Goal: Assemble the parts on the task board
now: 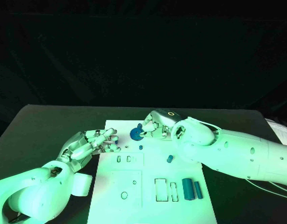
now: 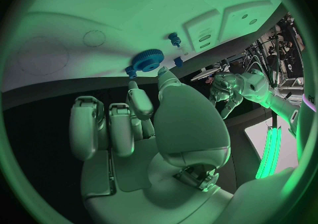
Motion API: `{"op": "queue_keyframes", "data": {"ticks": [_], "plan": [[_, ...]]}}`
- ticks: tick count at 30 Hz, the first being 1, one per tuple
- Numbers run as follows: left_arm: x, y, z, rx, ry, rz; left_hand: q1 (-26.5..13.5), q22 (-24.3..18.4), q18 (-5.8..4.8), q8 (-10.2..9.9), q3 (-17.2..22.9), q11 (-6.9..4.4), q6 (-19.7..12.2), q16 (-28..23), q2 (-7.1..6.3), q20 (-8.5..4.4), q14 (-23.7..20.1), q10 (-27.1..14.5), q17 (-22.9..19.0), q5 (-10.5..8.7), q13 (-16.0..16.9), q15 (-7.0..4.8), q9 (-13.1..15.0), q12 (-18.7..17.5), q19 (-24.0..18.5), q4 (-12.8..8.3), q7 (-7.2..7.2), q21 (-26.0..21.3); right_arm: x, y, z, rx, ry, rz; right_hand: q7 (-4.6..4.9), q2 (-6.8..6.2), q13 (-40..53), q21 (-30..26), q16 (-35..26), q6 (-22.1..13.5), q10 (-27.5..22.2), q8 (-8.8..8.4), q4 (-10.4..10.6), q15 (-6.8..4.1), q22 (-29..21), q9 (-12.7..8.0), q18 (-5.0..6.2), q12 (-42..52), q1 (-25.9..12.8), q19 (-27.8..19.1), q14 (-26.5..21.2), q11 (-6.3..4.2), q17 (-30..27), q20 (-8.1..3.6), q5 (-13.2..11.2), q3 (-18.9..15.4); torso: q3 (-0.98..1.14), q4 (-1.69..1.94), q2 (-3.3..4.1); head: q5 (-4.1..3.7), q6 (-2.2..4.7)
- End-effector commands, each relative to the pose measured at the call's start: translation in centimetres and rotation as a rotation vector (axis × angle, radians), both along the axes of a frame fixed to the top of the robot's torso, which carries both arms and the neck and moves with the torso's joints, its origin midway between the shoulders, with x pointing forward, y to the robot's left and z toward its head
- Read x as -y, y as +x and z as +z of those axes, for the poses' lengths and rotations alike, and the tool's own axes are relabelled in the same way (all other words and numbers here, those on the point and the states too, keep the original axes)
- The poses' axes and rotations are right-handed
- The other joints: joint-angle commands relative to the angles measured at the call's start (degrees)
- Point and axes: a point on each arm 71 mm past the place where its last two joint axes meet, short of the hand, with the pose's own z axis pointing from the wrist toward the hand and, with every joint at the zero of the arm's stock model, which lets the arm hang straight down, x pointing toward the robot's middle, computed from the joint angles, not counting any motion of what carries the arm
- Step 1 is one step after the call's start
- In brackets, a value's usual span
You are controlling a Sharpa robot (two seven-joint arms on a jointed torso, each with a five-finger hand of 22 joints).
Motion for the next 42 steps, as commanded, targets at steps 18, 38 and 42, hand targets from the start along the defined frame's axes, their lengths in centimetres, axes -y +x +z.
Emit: {"op": "queue_keyframes", "data": {"ticks": [18, 38, 42], "plan": [[-0.3, 0.3, 0.0, 0.008, -0.010, -0.008, 0.5, -0.1, 0.66, -0.5, -0.3, 0.36, -0.1, -0.4, 0.34, 0.23, -0.3, -0.2, 0.2, -0.27, -0.1, 0.31, -0.1, -0.3, 0.3, -0.2, 0.29, -0.2, 16.0, -1.1, 0.1, -0.089, 0.372, -0.050, 0.31, -0.79, -0.9, -0.3, 0.1, -0.9, -1.1, -0.39, -5.2, 0.14, -0.7, -0.3, -0.76, -2.0, 8.7, -0.3, 4.5, 0.18, 7.2, 0.17, 1.5, 1.1, 0.64, -1.32, -0.37, -0.47, 0.50], [-0.4, 0.5, -0.1, 0.007, -0.005, -0.001, 0.5, -0.1, 0.66, -0.5, -0.3, 0.36, -0.1, -0.4, 0.34, 0.23, -0.3, -0.2, 0.2, -0.27, -0.1, 0.31, -0.1, -0.3, 0.3, -0.2, 0.29, -0.2, 17.1, -1.4, -3.5, -0.161, 0.327, -0.063, 0.27, -0.88, -0.6, -0.3, 0.2, -0.7, -1.0, -0.20, -5.5, 0.15, -0.6, -0.2, -0.77, -1.8, 9.1, -0.3, 4.5, 0.16, 7.4, 0.19, 1.3, 0.9, 0.74, -1.22, -0.36, -0.41, -0.12], [-0.5, 0.5, -0.2, 0.006, -0.004, 0.001, 0.5, -0.1, 0.66, -0.5, -0.3, 0.36, -0.1, -0.4, 0.34, 0.23, -0.3, -0.2, 0.2, -0.27, -0.1, 0.31, -0.1, -0.3, 0.3, -0.2, 0.29, -0.2, 17.2, -1.4, -3.6, -0.167, 0.322, -0.063, 0.24, -0.77, -0.5, -0.3, 0.2, -0.5, -0.9, -0.11, -5.5, 0.14, -0.6, -0.2, -0.77, -1.6, 9.1, -0.3, 4.5, 0.14, 7.5, 0.19, 1.3, 0.9, 0.71, -1.08, -0.41, -0.43, -0.24]]}}
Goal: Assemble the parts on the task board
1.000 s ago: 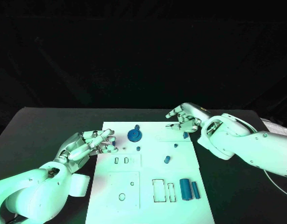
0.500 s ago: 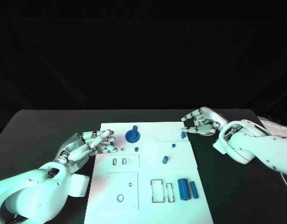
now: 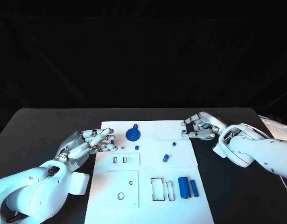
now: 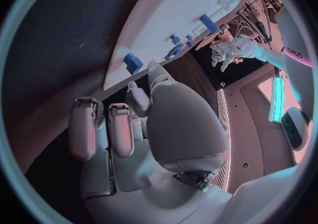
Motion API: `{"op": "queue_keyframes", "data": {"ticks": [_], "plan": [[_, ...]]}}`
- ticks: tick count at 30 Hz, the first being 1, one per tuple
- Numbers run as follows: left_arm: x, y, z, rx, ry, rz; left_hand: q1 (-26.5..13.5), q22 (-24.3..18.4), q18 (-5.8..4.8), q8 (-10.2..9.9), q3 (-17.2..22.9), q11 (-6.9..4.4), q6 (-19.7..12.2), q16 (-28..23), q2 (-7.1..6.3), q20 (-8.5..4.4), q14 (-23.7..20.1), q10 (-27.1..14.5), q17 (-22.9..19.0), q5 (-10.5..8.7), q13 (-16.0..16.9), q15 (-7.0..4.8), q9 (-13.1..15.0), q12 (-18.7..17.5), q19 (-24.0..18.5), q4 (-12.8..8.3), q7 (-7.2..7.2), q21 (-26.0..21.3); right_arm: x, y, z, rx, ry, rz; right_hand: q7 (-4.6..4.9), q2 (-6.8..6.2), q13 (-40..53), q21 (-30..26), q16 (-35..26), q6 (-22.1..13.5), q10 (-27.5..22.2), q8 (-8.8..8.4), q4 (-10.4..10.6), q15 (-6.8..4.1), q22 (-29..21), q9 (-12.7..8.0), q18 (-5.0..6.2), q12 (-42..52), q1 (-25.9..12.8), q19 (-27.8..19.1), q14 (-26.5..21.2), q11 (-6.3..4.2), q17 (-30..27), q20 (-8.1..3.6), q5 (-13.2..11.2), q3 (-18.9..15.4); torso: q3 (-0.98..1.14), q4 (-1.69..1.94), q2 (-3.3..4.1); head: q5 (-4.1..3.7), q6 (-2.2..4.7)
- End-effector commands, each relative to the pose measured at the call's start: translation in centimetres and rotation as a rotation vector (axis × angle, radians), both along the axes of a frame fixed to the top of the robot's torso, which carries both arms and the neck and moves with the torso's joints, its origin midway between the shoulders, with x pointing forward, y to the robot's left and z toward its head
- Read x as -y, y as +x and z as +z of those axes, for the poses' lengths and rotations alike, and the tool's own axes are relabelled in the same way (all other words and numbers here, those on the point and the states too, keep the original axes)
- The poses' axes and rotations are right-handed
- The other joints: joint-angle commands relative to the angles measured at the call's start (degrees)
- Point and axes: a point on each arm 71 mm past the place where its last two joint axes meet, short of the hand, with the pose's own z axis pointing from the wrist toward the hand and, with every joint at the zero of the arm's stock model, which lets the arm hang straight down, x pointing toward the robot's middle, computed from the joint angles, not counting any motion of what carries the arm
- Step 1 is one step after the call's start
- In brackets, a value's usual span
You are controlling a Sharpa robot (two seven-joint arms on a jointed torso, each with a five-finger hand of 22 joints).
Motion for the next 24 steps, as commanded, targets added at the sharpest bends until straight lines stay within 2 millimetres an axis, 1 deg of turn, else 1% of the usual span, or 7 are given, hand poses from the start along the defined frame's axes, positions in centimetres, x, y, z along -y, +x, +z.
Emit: {"op": "queue_keyframes", "data": {"ticks": [1, 7, 14, 19, 22, 24], "plan": [[0.16, -0.02, 0.12, 0.006, -0.012, -0.015, 0.3, -0.1, 0.66, -0.2, -0.1, 0.36, -0.1, -0.4, 0.12, 0.23, -0.3, -0.2, 0.1, -0.27, -0.1, 0.31, -0.1, -0.3, 0.3, -0.1, 0.29, -0.2, -0.18, -0.10, -0.22, -0.011, -0.013, 0.032, 0.03, 0.29, 0.2, -0.3, 0.2, 0.3, -0.1, 0.18, -0.4, 0.12, 0.0, 0.1, -0.77, 0.4, 0.6, -0.3, 4.5, -0.18, 7.5, 0.19, 0.1, 0.0, -0.03, 0.13, -0.06, -0.03, -0.11], [0.10, 0.00, 0.10, 0.006, -0.010, -0.012, 0.3, -0.1, 0.66, -0.2, -0.1, 0.34, 0.0, -0.4, 0.18, 0.24, -0.3, -0.1, 0.2, -0.26, 0.0, 0.31, 0.0, -0.4, 0.3, -0.1, 0.27, -0.3, 0.04, -0.11, -0.49, -0.022, -0.022, 0.031, -0.11, 0.67, 0.3, -0.2, 0.3, 1.1, 0.0, 0.44, -0.5, 0.04, 0.1, 0.2, -0.78, 0.6, 0.8, -0.3, 4.5, -0.32, 7.6, 0.14, 0.2, 0.0, -0.04, 0.08, -0.05, 0.01, -0.21], [0.10, 0.00, 0.10, 0.006, -0.010, -0.012, 0.3, -0.1, 0.66, -0.2, -0.1, 0.34, 0.0, -0.4, 0.18, 0.24, -0.3, -0.1, 0.2, -0.26, 0.0, 0.31, 0.0, -0.4, 0.3, -0.1, 0.27, -0.3, 0.19, -0.11, -0.85, -0.030, -0.029, 0.031, -0.38, 1.67, 0.6, -0.1, 0.3, 2.6, 0.1, 0.83, -1.0, -0.18, 0.4, 0.4, -0.82, 0.8, 1.7, -0.2, 4.6, -0.58, 7.8, -0.03, 0.2, 0.4, -0.02, 0.06, -0.03, 0.09, -0.34], [0.10, 0.01, 0.10, 0.006, -0.010, -0.012, 0.3, -0.1, 0.66, -0.2, -0.1, 0.34, 0.0, -0.4, 0.18, 0.24, -0.3, -0.1, 0.2, -0.26, 0.0, 0.31, 0.0, -0.4, 0.3, -0.1, 0.27, -0.3, 0.23, -0.08, -0.97, -0.034, -0.032, 0.030, -0.62, 2.73, 0.8, 0.0, 0.5, 3.9, 0.2, 1.01, -1.8, -0.39, 0.7, 0.4, -0.87, 1.0, 2.8, -0.1, 4.6, -0.82, 8.1, -0.24, -1.4, 1.2, -0.03, 0.10, -0.07, 0.21, -0.47], [0.10, 0.01, 0.09, 0.006, -0.010, -0.012, 0.3, -0.1, 0.66, -0.2, -0.1, 0.34, 0.0, -0.4, 0.18, 0.24, -0.3, -0.1, 0.2, -0.26, 0.0, 0.31, 0.0, -0.4, 0.3, -0.1, 0.27, -0.3, 0.27, -0.04, -1.03, -0.036, -0.036, 0.030, -0.77, 3.09, 0.9, 0.1, 0.6, 4.5, 0.2, 1.15, -2.1, -0.48, 0.8, 0.5, -0.90, 1.0, 3.2, 0.0, 4.7, -0.94, 8.3, -0.31, -1.9, 1.5, -0.04, 0.13, -0.07, 0.05, -0.55], [0.10, 0.01, 0.09, 0.006, -0.010, -0.012, 0.3, -0.1, 0.66, -0.2, -0.1, 0.34, 0.0, -0.4, 0.18, 0.24, -0.3, -0.1, 0.2, -0.26, 0.0, 0.31, 0.0, -0.4, 0.3, -0.1, 0.27, -0.3, 0.25, -0.02, -1.06, -0.036, -0.040, 0.032, -0.87, 3.28, 0.9, 0.2, 0.6, 4.9, 0.3, 1.22, -2.3, -0.54, 0.9, 0.5, -0.92, 1.1, 3.4, 0.0, 4.7, -1.02, 8.3, -0.36, -2.0, 1.7, -0.04, 0.06, -0.07, 0.10, -0.56]]}}
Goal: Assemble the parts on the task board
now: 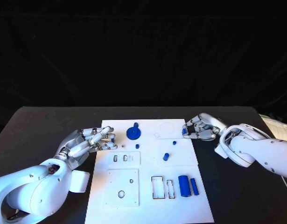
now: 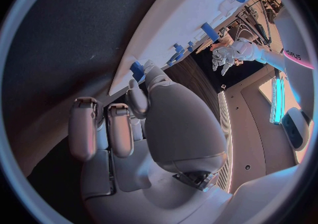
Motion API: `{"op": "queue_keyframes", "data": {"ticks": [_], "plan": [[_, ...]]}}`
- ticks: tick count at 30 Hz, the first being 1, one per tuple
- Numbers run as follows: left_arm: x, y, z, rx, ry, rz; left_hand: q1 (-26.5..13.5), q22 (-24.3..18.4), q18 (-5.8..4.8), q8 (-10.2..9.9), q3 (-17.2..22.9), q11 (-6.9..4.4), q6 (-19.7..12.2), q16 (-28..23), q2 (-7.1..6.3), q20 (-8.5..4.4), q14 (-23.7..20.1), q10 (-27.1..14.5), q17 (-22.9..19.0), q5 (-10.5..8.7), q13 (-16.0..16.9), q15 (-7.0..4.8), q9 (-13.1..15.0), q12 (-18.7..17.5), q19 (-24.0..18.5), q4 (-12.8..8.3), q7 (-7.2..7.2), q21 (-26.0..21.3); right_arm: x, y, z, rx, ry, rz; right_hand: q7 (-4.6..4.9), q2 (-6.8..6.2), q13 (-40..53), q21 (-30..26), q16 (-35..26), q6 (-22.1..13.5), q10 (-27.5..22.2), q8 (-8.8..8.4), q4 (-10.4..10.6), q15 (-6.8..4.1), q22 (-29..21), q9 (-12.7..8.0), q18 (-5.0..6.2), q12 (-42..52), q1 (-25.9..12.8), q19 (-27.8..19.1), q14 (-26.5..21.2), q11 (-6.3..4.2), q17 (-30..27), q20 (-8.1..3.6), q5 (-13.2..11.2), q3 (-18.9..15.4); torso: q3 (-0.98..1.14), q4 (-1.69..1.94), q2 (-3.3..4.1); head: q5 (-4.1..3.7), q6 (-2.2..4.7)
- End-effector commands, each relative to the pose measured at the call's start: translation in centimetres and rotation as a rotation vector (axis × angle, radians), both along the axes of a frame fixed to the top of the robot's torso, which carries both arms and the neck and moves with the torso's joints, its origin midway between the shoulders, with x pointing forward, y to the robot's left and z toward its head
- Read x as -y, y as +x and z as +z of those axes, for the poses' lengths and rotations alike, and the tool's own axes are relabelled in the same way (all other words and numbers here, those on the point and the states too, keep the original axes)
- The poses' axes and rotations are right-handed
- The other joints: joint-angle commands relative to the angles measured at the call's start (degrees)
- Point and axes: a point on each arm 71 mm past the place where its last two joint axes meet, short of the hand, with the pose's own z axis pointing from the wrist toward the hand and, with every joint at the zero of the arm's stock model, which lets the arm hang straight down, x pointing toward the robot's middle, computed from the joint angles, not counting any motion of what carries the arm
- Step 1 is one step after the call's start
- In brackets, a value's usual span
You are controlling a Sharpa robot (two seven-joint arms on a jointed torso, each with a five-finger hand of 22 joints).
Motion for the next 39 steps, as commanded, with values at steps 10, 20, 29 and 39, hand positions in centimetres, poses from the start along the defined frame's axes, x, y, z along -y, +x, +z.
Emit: {"op": "queue_keyframes", "data": {"ticks": [10, 20, 29, 39], "plan": [[0.2, 0.0, 0.1, 0.006, -0.011, -0.013, 0.3, -0.1, 0.66, -0.2, -0.1, 0.34, 0.0, -0.1, 0.18, 0.24, -0.1, -0.1, 0.1, -0.26, -0.1, 0.10, 0.0, -0.4, 0.3, -0.1, 0.27, -0.3, -0.5, 0.1, -0.4, -0.015, -0.027, 0.036, -0.76, 1.90, 0.2, 0.5, 0.7, 2.7, 0.4, 0.84, -1.3, -0.96, 0.8, 0.3, -1.05, 0.5, 1.7, 0.3, 4.8, -1.03, 9.1, -0.71, -1.5, 1.4, -0.01, 0.03, -0.01, 0.11, -0.18], [0.1, 0.0, 0.1, 0.006, -0.011, -0.012, 0.5, -0.1, 0.67, -0.3, -0.1, 0.34, 0.0, -0.2, 0.26, 0.24, -0.1, -0.1, 0.2, -0.25, -0.1, 0.09, 0.0, -0.5, 0.3, -0.2, 0.28, -0.3, -0.8, 0.3, -0.4, 0.005, -0.037, 0.022, -1.84, 3.33, 0.8, 0.8, 1.2, 5.5, 0.8, 1.80, -1.9, -1.57, 1.3, 0.7, -1.13, 1.3, 2.0, 0.5, 5.0, -1.84, 10.1, -1.20, -2.2, 2.4, -0.02, 0.02, -0.02, 0.13, -0.41], [-0.1, 0.2, 0.0, 0.007, -0.009, -0.008, 0.5, -0.1, 0.67, -0.3, -0.1, 0.34, 0.0, -0.2, 0.26, 0.24, -0.1, -0.1, 0.2, -0.25, -0.1, 0.09, 0.0, -0.5, 0.3, -0.2, 0.28, -0.3, -2.4, 0.2, 0.8, 0.034, 0.040, 0.008, -2.87, 4.52, 1.4, 1.0, 1.7, 7.3, 1.5, 2.74, -2.3, -2.29, 1.7, 1.3, -1.22, 2.1, 1.4, 0.8, 5.2, -2.66, 11.1, -1.89, -3.4, 3.4, -0.04, 0.00, -0.19, 0.40, -0.42], [-0.7, 0.8, -0.3, 0.006, -0.010, 0.017, 0.5, -0.1, 0.67, -0.3, -0.1, 0.34, 0.0, -0.2, 0.30, 0.24, -0.1, -0.1, 0.2, -0.25, -0.1, 0.09, 0.0, -0.5, 0.3, -0.2, 0.28, -0.3, -7.4, -0.3, 2.7, 0.052, 0.067, 0.068, -3.06, 4.88, 1.1, 0.8, 1.9, 7.2, 1.5, 2.78, -1.9, -2.50, 1.4, 1.5, -1.16, 1.4, 0.1, 0.7, 5.3, -2.85, 11.5, -2.13, -3.0, 3.5, -0.38, 0.02, -0.92, 0.66, -0.99]]}}
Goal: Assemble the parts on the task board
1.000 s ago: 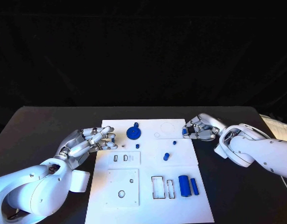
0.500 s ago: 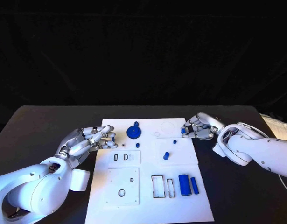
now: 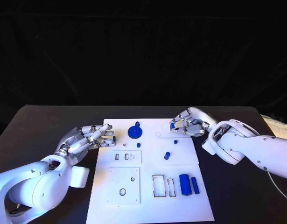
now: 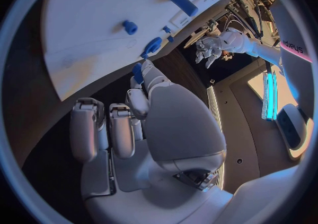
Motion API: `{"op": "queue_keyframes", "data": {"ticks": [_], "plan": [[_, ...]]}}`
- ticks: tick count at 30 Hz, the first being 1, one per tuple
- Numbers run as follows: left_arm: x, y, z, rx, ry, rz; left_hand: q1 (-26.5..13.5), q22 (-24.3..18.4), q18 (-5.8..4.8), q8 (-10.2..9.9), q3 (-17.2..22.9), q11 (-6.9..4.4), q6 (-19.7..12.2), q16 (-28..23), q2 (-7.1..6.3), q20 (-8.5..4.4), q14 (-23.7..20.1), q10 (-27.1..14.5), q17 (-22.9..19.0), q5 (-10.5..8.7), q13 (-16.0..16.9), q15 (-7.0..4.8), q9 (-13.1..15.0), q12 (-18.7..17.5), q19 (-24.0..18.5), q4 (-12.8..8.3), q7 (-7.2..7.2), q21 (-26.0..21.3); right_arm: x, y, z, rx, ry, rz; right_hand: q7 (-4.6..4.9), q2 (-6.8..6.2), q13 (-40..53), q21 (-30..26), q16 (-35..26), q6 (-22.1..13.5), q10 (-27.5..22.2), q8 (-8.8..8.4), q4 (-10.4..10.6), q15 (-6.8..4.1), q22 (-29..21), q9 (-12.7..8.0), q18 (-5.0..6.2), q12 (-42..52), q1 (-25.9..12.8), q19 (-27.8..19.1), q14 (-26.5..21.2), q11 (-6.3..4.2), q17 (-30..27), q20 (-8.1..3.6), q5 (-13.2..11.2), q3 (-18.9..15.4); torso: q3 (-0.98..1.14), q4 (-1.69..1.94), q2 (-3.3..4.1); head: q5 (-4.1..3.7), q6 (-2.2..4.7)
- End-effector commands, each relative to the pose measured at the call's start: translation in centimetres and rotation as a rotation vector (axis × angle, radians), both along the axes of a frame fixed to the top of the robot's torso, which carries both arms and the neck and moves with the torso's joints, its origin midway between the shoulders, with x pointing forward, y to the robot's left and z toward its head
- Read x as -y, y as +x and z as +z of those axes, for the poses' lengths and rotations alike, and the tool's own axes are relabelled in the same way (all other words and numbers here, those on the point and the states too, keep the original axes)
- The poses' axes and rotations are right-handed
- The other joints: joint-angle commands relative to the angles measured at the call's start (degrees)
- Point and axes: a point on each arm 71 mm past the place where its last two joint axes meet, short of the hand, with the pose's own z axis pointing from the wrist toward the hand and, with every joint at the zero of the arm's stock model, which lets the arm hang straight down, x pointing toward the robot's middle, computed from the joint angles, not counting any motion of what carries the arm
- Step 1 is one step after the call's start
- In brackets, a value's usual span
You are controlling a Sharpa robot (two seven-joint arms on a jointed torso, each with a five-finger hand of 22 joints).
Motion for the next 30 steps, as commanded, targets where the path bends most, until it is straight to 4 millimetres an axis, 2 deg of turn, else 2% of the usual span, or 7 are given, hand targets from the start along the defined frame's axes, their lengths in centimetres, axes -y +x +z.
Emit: {"op": "queue_keyframes", "data": {"ticks": [1, 9, 14, 15, 21, 25, 30], "plan": [[0.2, 0.1, 0.1, 0.007, -0.022, -0.013, 0.5, -0.1, 0.67, -0.3, -0.1, 0.34, 0.0, -0.2, 0.30, 0.24, -0.1, -0.1, 0.1, -0.25, 0.0, 0.09, 0.0, -0.1, 0.3, -0.2, 0.28, -0.3, -1.8, -0.1, 0.2, 0.004, -0.025, -0.008, -1.77, 1.86, -0.6, 0.1, 0.3, 2.0, 1.9, 0.54, 0.2, -0.44, -0.1, 1.0, -0.26, -0.4, 0.8, 0.1, 5.3, -2.43, 11.6, -0.37, 0.3, 0.1, -0.34, 0.12, -0.46, -0.01, -0.42], [0.2, 0.3, 0.0, 0.007, -0.023, -0.011, 0.5, -0.1, 0.67, -0.3, -0.1, 0.34, 0.0, -0.2, 0.30, 0.24, -0.1, -0.1, 0.1, -0.25, 0.0, 0.09, 0.0, -0.1, 0.3, -0.2, 0.28, -0.3, -8.7, -1.1, -0.6, 0.009, -0.138, 0.111, -1.65, 2.00, -0.5, 0.1, 0.3, 1.7, 1.9, 0.35, 0.4, -0.43, -0.1, 1.0, -0.26, -0.4, 0.3, 0.1, 5.3, -2.37, 11.6, -0.40, 0.2, 0.2, -0.83, 0.52, -0.88, 0.73, -1.45], [0.1, 0.3, 0.0, 0.008, -0.023, -0.009, 0.5, -0.1, 0.67, -0.3, -0.1, 0.34, 0.0, -0.2, 0.30, 0.24, -0.1, -0.1, 0.1, -0.25, 0.0, 0.09, 0.0, -0.1, 0.3, -0.2, 0.28, -0.3, -11.5, -2.0, -1.8, -0.001, -0.192, 0.155, -1.53, 2.05, -0.6, 0.0, 0.1, 1.4, 1.9, 0.12, 0.4, -0.37, -0.2, 1.0, -0.25, -0.6, 0.0, 0.1, 5.3, -2.29, 11.3, -0.39, 0.8, 0.4, -0.88, 0.58, -0.84, 1.15, -1.69], [0.1, 0.4, 0.0, 0.008, -0.023, -0.008, 0.5, -0.1, 0.67, -0.3, -0.1, 0.34, 0.0, -0.2, 0.30, 0.24, -0.1, -0.1, 0.1, -0.25, 0.0, 0.09, 0.0, -0.1, 0.3, -0.2, 0.28, -0.3, -12.1, -2.2, -2.0, -0.003, -0.206, 0.164, -1.53, 2.04, -0.6, 0.0, 0.1, 1.4, 1.9, 0.11, 0.4, -0.37, -0.2, 1.0, -0.25, -0.6, 0.0, 0.1, 5.3, -2.28, 11.3, -0.38, 0.8, 0.4, -0.76, 0.39, -0.80, 1.42, -1.77], [0.1, 0.4, 0.0, 0.008, -0.023, -0.008, 0.5, -0.1, 0.67, -0.3, -0.1, 0.34, 0.0, -0.2, 0.30, 0.24, -0.1, -0.1, 0.1, -0.25, 0.0, 0.09, 0.0, -0.1, 0.3, -0.2, 0.28, -0.3, -14.2, -2.8, -3.4, -0.014, -0.258, 0.192, -1.44, 1.89, -0.7, -0.1, 0.0, 1.2, 1.8, -0.01, 0.4, -0.33, -0.4, 0.9, -0.21, -0.9, -0.2, 0.0, 5.2, -2.21, 11.0, -0.36, 1.1, 0.4, -0.80, 0.44, -0.75, 1.65, -1.95], [0.1, 0.3, 0.0, 0.008, -0.024, -0.010, 0.5, -0.1, 0.67, -0.3, -0.1, 0.34, 0.0, -0.2, 0.30, 0.24, -0.1, -0.1, 0.1, -0.25, 0.0, 0.09, 0.0, -0.1, 0.3, -0.2, 0.28, -0.3, -15.2, -3.3, -4.2, -0.018, -0.279, 0.208, -1.40, 1.80, -0.8, -0.2, -0.1, 1.1, 1.7, -0.06, 0.4, -0.30, -0.6, 0.9, -0.17, -1.0, -0.4, -0.1, 5.2, -2.18, 10.9, -0.35, 1.2, 0.4, -0.61, 0.42, -0.71, 1.80, -2.05], [0.1, 0.3, 0.0, 0.007, -0.024, -0.010, 0.5, -0.1, 0.67, -0.3, -0.1, 0.34, 0.0, -0.2, 0.30, 0.24, -0.1, -0.1, 0.1, -0.25, 0.0, 0.09, 0.0, -0.1, 0.3, -0.2, 0.28, -0.3, -15.9, -3.7, -4.8, -0.021, -0.294, 0.219, -1.36, 1.69, -0.8, -0.2, -0.2, 1.1, 1.7, -0.10, 0.4, -0.28, -0.6, 0.9, -0.17, -1.1, -0.6, -0.1, 5.1, -2.15, 10.7, -0.33, 1.4, 0.4, -0.57, 0.26, -0.67, 2.02, -2.18]]}}
